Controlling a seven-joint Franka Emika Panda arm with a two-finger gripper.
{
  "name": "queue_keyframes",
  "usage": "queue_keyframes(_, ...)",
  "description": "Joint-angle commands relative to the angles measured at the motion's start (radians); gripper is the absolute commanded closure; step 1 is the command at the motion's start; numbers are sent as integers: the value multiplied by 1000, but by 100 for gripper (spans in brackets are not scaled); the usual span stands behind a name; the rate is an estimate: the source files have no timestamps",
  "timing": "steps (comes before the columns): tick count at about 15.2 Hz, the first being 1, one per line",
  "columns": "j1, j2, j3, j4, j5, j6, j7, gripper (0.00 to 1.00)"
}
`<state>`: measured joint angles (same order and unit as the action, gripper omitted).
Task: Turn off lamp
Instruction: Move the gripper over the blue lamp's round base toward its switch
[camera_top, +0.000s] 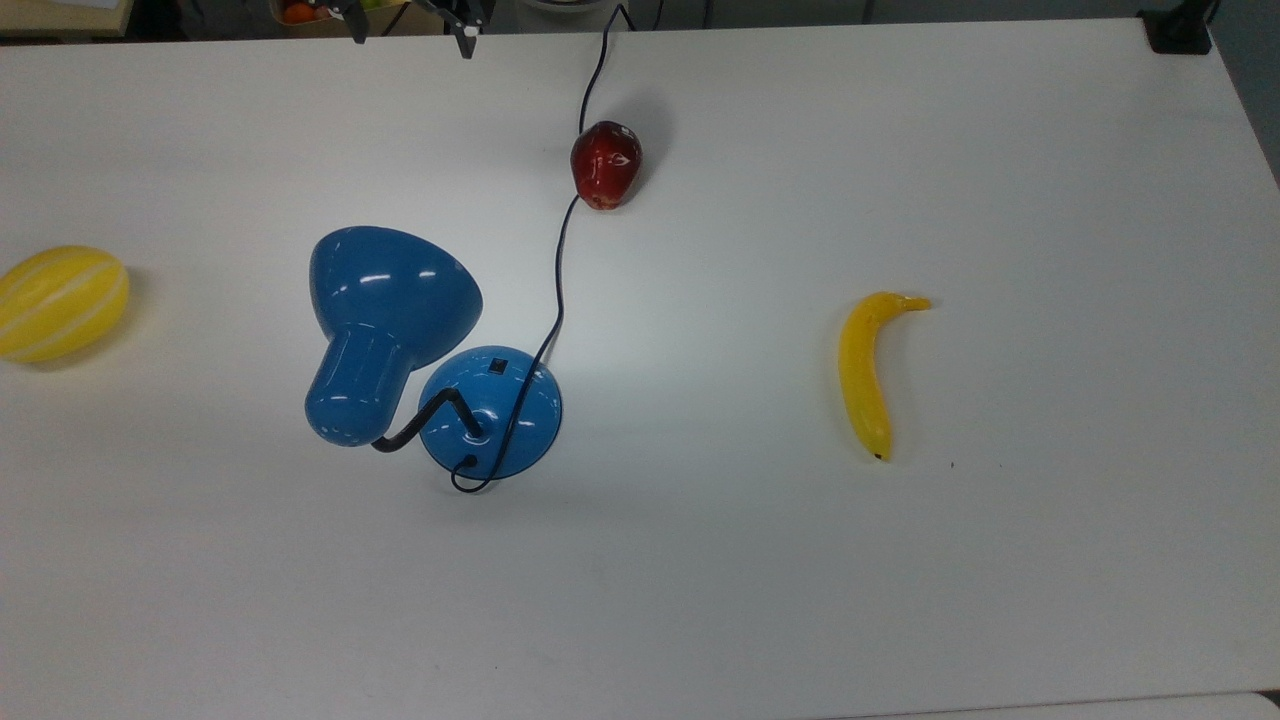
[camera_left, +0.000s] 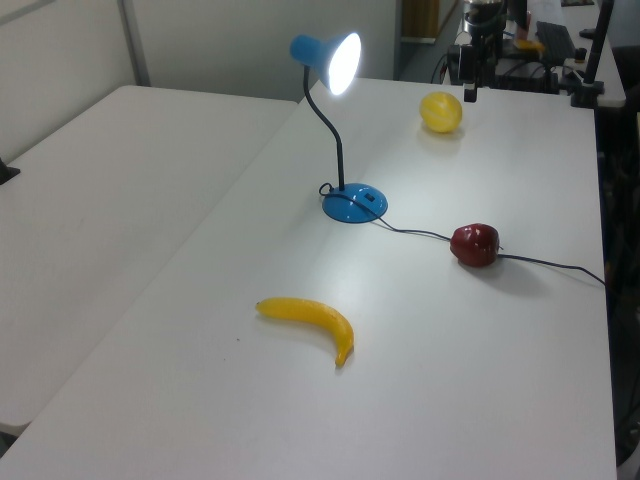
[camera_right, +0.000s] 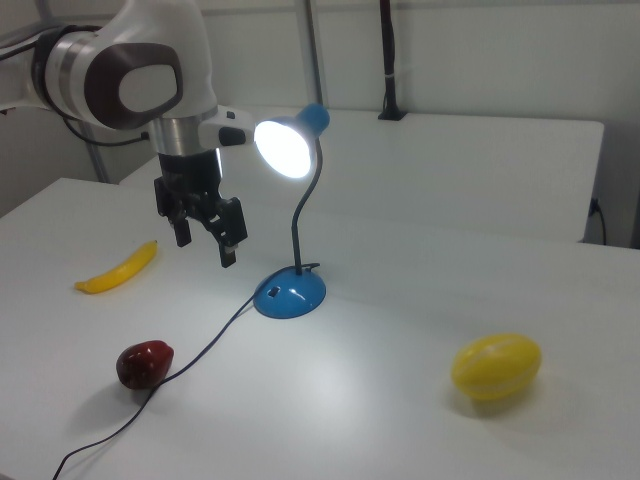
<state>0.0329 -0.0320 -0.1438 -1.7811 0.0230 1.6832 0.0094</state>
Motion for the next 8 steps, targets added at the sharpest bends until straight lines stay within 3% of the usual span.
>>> queue_keyframes(1,4,14,-14,29,38,62,32,0)
queue_keyframes(6,7,27,-14,26,92,112,32,0)
queue_keyframes(7,7,27,-14,26,88,110,26,4)
queue_keyframes(8,7,27,-14,26,86,112,21,25)
